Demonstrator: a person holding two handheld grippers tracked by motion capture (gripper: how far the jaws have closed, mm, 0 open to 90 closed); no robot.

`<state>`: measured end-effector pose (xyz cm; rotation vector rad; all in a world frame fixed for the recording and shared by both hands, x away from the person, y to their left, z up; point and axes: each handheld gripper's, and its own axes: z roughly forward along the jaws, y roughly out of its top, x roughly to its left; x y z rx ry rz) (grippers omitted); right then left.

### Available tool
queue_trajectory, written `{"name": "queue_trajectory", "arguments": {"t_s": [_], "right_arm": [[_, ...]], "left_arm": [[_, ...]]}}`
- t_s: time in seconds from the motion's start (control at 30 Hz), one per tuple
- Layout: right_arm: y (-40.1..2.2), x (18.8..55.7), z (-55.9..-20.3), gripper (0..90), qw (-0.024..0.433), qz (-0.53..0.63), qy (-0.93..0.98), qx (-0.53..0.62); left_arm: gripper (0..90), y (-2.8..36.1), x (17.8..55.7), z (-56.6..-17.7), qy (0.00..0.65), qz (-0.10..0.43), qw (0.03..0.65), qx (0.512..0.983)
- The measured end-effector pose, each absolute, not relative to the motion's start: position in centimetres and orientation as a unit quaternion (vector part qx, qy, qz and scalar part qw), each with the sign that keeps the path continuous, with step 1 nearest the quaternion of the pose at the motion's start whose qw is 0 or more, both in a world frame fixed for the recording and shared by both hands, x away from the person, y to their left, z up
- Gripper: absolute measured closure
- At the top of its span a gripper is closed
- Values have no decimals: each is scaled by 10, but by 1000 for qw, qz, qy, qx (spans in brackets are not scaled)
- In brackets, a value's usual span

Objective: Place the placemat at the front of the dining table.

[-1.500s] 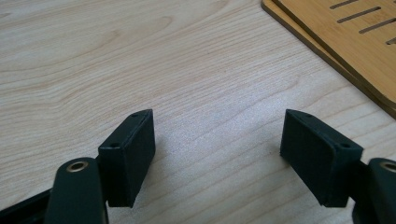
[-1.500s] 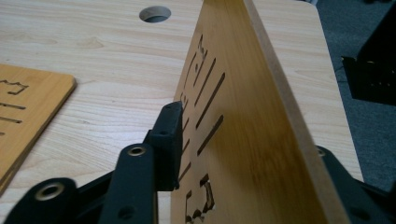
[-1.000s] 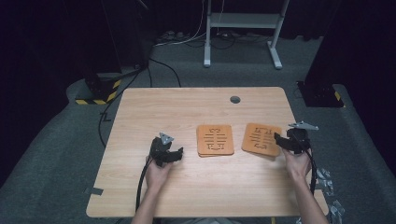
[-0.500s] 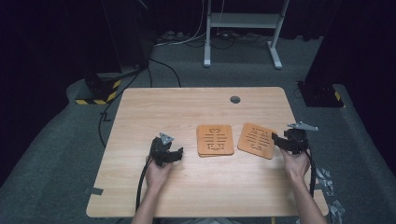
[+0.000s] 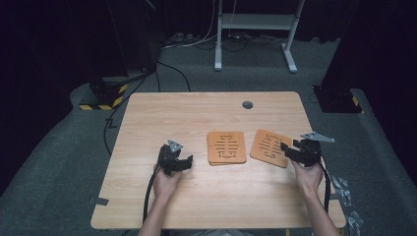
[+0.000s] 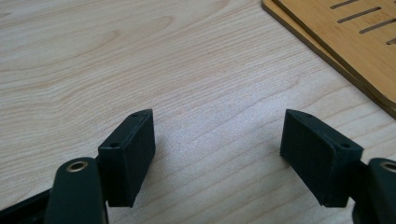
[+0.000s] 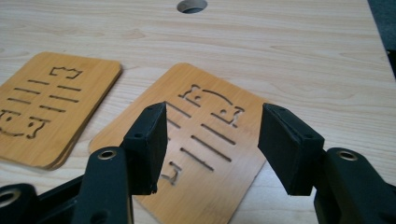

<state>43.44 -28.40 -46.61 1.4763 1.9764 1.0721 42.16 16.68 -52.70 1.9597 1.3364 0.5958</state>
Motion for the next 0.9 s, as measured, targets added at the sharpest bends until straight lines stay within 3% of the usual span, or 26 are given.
{"name": "queue_trajectory", "arguments": {"t_s": [0.9], "right_arm": [[-229,385,-521,412,193,360,784,467]], "left_arm": [[264,167,421,-527,515,230,341,753]]}}
